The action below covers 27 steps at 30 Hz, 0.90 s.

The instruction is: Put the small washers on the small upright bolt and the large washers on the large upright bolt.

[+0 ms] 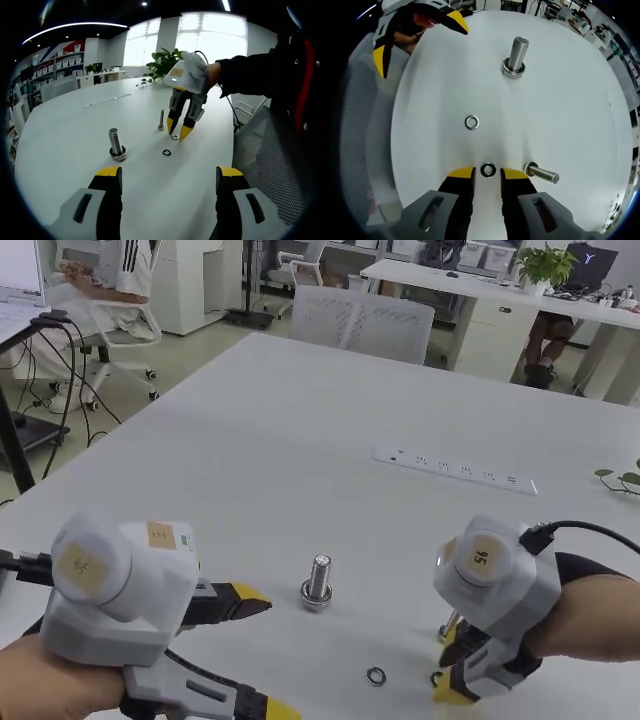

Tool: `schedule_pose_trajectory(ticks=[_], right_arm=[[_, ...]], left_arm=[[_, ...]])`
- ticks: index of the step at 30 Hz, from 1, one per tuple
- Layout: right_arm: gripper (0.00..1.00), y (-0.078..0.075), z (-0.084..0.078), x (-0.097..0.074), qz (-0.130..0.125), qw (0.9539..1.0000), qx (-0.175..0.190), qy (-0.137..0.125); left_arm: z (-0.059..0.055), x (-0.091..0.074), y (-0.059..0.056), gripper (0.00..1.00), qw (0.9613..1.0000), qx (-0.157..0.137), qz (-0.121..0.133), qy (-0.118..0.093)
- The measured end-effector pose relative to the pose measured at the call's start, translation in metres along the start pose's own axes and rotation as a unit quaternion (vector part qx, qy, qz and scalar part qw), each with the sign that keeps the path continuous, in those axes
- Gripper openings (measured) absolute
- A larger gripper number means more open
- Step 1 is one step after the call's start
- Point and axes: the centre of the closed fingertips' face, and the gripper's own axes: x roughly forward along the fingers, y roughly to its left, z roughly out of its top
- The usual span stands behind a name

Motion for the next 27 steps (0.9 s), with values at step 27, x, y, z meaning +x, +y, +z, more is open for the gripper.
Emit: schedule_pose_trajectory(ticks=[27], right_arm=[[0.14,-0.0015,0.0,0.0008,-0.005,0.9999,-0.007,0.008]], left_arm=[[-0.0007,0.0015,0.0009,0.76,1.0,-0.001,-0.001,0.0]])
